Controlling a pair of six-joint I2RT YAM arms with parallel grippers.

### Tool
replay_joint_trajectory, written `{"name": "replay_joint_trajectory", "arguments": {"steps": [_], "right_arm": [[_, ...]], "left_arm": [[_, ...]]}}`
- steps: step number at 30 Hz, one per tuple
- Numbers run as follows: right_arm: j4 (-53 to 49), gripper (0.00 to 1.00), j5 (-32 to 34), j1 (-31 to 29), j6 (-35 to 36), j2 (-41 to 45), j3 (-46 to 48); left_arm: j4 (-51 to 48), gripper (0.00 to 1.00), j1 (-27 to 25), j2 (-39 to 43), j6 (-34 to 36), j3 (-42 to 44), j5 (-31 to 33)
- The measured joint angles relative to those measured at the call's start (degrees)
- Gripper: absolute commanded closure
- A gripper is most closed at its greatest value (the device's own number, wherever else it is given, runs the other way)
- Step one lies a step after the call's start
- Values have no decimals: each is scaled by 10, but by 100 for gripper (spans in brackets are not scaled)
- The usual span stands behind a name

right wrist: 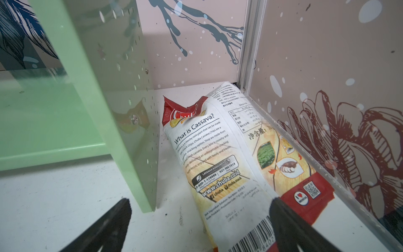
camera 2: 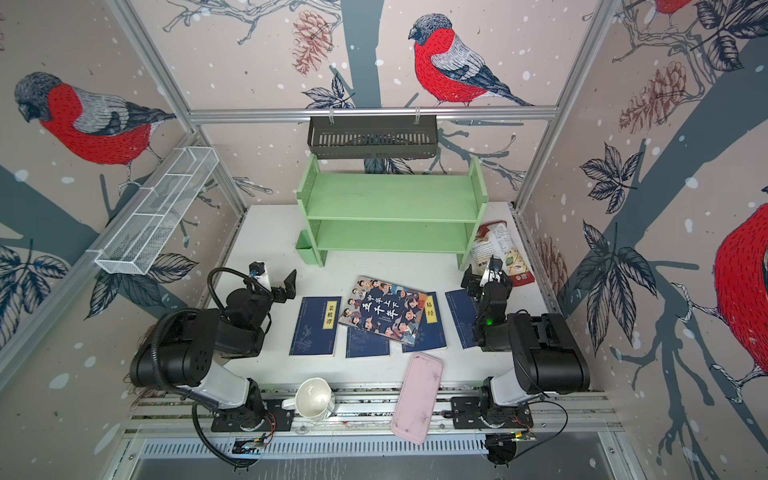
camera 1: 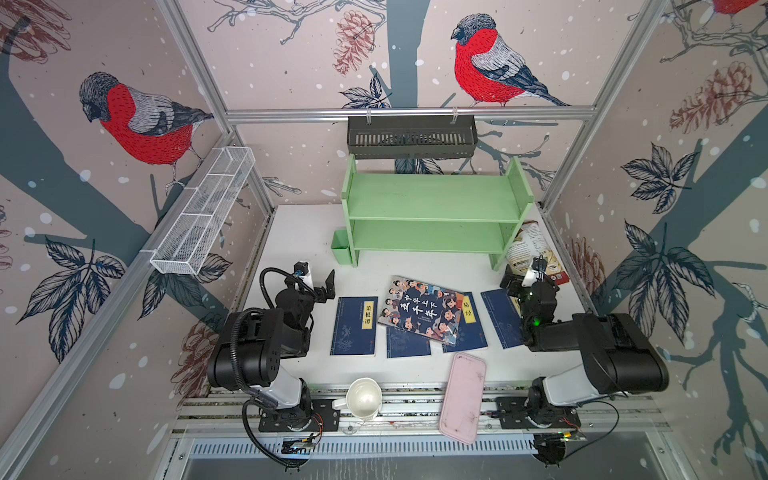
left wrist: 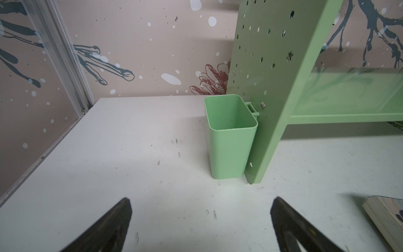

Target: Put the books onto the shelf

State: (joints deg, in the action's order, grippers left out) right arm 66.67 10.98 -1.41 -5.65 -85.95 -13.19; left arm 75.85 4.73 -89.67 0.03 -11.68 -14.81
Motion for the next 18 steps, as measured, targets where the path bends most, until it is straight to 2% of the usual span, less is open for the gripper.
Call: {"name": "replay_joint_trajectory", "arguments": {"steps": [3,7,10,14,18], "right_arm": [[-4,0,13,-3,-1,5,-1],[-46,0,41,-4,-5,52,-21],[-85,0,64,-10,-17,92,-26],[-191,0,100,-33,-45,165,-47],[-344,0,131,-80,-94,227,-112]], "left_arm": [[-1,1,0,3,0,0,0],[-21,1,-2,35,2,-3,-8],[-76,1,-3,64,5,-34,-17],[-190,1,-4,93,5,-103,-20],[-296,1,-3,138,6,-125,-24]]}}
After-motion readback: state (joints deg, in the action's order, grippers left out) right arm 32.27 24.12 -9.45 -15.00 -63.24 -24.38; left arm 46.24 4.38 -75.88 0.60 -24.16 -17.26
